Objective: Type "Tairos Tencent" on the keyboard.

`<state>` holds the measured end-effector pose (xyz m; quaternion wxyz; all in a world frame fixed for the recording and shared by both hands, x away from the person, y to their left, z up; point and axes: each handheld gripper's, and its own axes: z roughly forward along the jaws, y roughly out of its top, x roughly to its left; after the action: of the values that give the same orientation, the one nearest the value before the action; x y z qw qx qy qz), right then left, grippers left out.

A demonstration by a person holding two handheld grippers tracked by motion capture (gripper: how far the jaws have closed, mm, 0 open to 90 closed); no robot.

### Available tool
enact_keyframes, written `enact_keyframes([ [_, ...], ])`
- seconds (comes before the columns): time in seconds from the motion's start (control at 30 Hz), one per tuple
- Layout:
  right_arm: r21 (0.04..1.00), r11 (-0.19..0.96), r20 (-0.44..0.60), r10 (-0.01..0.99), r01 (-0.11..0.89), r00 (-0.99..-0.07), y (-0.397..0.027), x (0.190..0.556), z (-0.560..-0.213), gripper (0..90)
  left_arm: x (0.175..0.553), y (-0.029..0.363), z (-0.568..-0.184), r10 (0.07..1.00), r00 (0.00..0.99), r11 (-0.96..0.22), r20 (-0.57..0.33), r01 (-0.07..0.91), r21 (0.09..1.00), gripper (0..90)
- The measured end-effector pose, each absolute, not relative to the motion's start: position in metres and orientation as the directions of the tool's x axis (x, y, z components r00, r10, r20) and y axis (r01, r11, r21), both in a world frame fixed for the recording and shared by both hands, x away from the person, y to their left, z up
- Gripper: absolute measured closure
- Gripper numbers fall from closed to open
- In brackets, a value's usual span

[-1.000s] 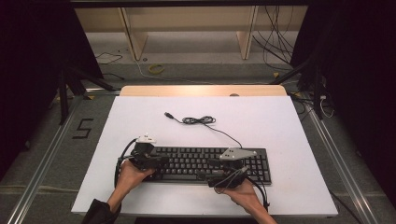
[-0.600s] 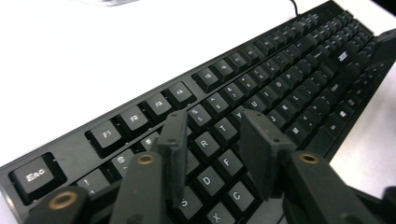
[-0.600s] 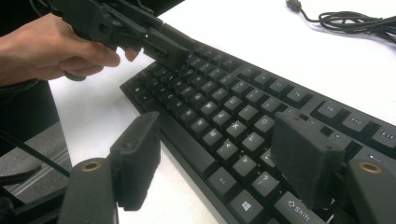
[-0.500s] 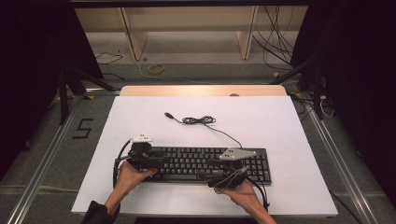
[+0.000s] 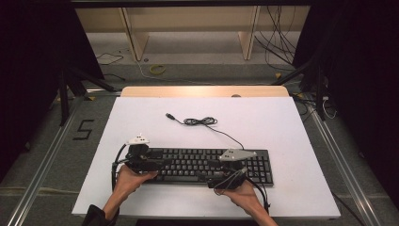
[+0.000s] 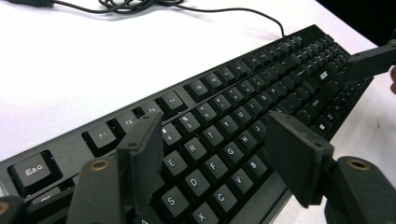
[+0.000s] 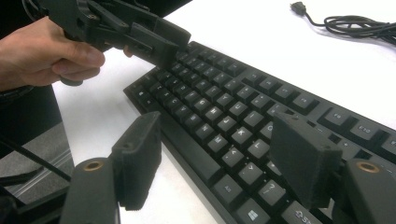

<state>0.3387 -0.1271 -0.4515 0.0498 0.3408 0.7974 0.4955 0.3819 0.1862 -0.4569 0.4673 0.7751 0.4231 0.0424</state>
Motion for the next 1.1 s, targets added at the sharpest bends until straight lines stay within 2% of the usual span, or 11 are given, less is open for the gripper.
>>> enact_keyframes([
  [0.17,0.824,0.283,0.259,0.583,0.491,-0.770,-0.122,0.340,-0.452,36.5,0.379,0.188,-0.455,0.689,0.643,-0.194,-0.334,0.608,0.770,34.2],
  [0.53,0.818,0.308,0.253,0.565,0.485,-0.786,-0.107,0.344,-0.452,45.7,0.375,0.190,-0.455,0.687,0.644,-0.186,-0.336,0.603,0.775,33.4],
  [1.0,0.812,0.321,0.243,0.575,0.488,-0.782,-0.102,0.353,-0.454,50.2,0.372,0.193,-0.455,0.685,0.645,-0.174,-0.339,0.596,0.784,32.8],
  [1.1,0.811,0.324,0.239,0.577,0.488,-0.781,-0.101,0.356,-0.454,55.1,0.370,0.193,-0.454,0.685,0.644,-0.169,-0.340,0.595,0.785,32.7],
])
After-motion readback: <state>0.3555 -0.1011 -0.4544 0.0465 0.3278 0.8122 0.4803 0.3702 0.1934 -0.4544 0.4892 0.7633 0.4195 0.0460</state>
